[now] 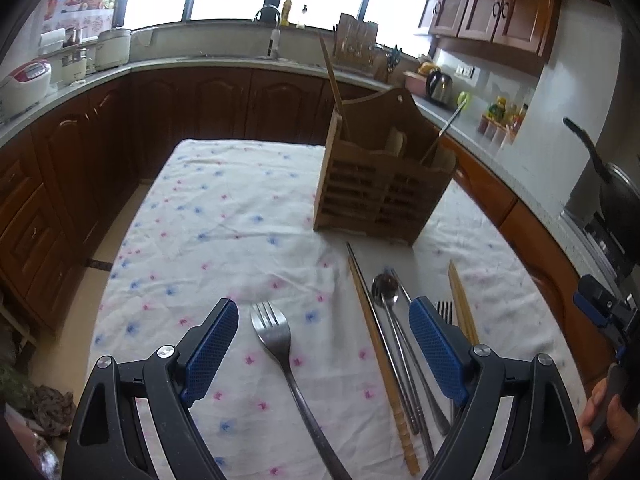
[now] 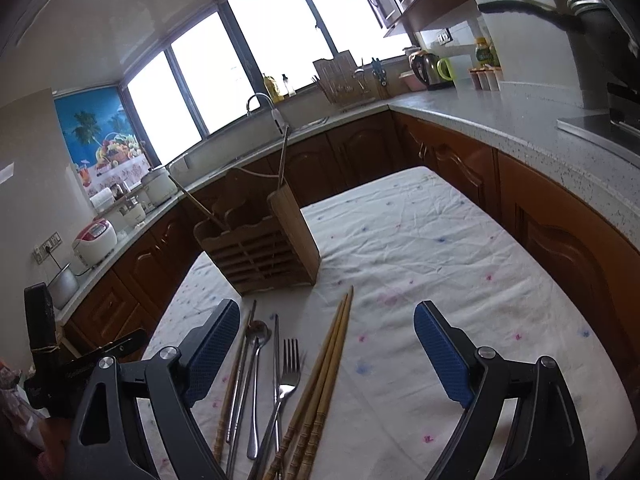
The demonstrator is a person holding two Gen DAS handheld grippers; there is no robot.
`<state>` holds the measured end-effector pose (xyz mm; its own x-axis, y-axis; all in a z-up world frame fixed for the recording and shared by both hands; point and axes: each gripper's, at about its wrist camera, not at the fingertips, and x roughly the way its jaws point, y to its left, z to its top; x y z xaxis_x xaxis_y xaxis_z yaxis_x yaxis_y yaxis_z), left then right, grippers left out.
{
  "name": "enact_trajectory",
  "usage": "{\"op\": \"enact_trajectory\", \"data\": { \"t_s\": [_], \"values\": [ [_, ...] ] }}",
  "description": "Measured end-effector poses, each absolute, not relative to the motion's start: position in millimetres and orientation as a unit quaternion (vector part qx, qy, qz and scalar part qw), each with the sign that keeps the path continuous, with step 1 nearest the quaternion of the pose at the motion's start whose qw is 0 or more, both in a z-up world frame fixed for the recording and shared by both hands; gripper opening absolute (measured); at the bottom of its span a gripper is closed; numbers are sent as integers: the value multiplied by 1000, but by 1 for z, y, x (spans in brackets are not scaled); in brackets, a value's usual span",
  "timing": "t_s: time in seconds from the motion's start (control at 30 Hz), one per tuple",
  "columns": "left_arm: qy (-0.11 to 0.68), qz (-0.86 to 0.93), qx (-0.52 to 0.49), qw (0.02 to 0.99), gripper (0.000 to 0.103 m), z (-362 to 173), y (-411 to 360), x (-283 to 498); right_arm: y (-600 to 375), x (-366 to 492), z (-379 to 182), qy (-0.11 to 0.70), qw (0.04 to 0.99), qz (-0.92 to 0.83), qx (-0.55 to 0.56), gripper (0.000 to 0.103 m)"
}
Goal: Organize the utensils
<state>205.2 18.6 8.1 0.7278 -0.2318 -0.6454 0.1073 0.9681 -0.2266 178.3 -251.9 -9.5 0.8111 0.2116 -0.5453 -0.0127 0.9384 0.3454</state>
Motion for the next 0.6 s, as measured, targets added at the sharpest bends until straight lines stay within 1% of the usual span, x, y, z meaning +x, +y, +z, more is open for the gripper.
{"op": "enact_trajectory", "data": {
  "t_s": [0.3, 0.47, 0.53, 0.6],
  "values": [
    [387, -89, -68, 915, 87, 0, 3, 226, -249, 188, -16, 315, 935, 56, 155, 89],
    [412, -86, -45, 906, 87, -15, -12, 251, -246, 201, -25, 337, 929, 54, 146, 80],
    [421, -85, -32, 903, 86, -20, -18, 260, -245, 208, -31, 349, 924, 53, 146, 73],
    [428, -85, -19, 899, 86, -26, -26, 271, -245, 213, -37, 360, 920, 51, 147, 72]
  ]
}}
